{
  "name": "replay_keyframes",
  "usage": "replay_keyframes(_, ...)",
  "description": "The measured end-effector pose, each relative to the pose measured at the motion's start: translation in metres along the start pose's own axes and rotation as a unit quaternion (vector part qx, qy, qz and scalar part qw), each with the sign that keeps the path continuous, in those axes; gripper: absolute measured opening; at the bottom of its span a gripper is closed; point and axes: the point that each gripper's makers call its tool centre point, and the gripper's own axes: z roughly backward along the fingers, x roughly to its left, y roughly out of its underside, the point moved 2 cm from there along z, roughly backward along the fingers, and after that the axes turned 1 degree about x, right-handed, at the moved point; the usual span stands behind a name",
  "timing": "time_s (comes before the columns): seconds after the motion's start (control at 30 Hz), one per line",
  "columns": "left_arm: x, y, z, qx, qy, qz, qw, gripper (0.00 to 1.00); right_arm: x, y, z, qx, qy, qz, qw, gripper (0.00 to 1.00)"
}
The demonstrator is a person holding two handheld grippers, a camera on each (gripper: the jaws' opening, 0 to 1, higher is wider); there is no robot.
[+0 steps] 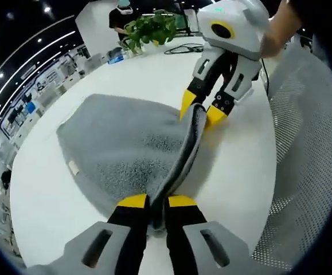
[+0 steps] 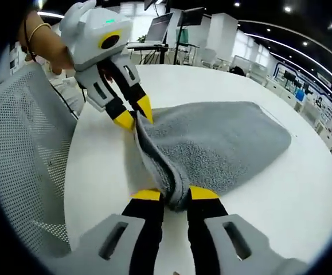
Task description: Fold the towel on the table until its edges align and the towel forms a compact rectangular stack.
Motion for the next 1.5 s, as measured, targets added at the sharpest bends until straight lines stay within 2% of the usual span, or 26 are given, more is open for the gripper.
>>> replay_keyframes(0.1,-0.001,-0.001,0.001,0.001,0.004,-0.006,1.0000,0.10,0.000,-0.001,0.002,0.005,-0.003,0.000,1.0000,0.12)
replay_keyframes(0.13,-0.001,-0.001,0.001,0.001,0.005,-0.006,1.0000,0.09,-0.001,-0.001,0.001,0.006,-0.004,-0.007,0.9999,0.12)
replay_keyframes(0.2,0.000,-0.002,0.001,0.003,0.011,0.000,0.9999,0.09,-0.002,0.001,-0.001,0.004,-0.010,-0.049,0.9987,0.12)
replay_keyframes(0.23,0.000,-0.002,0.001,0.005,0.014,-0.002,0.9999,0.09,-0.002,0.002,-0.001,0.005,-0.013,-0.053,0.9985,0.12)
replay_keyframes(0.37,-0.004,-0.004,0.002,0.018,0.021,-0.027,0.9993,0.08,0.001,0.002,0.004,0.010,-0.025,-0.049,0.9984,0.12)
replay_keyframes(0.5,-0.009,-0.004,0.004,0.020,0.026,-0.032,0.9989,0.08,0.008,0.003,0.009,0.009,-0.024,-0.049,0.9985,0.11)
replay_keyframes(0.67,-0.027,-0.003,0.013,0.028,0.046,-0.049,0.9974,0.08,0.021,0.008,0.017,0.015,-0.039,-0.066,0.9970,0.11)
replay_keyframes(0.77,-0.038,-0.003,0.019,0.030,0.058,-0.052,0.9965,0.08,0.030,0.013,0.023,0.017,-0.048,-0.064,0.9966,0.11)
replay_keyframes(0.93,-0.051,-0.003,0.024,0.034,0.075,-0.053,0.9951,0.08,0.044,0.019,0.032,0.016,-0.056,-0.084,0.9947,0.11)
replay_keyframes(1.17,-0.069,-0.001,0.031,0.041,0.100,-0.044,0.9931,0.08,0.057,0.026,0.041,0.018,-0.062,-0.091,0.9938,0.11)
replay_keyframes(1.27,-0.078,0.000,0.034,0.038,0.109,-0.045,0.9923,0.08,0.065,0.029,0.048,0.014,-0.075,-0.120,0.9899,0.11)
replay_keyframes(1.5,-0.095,0.000,0.040,0.046,0.137,-0.035,0.9890,0.07,0.078,0.035,0.058,0.022,-0.084,-0.142,0.9860,0.11)
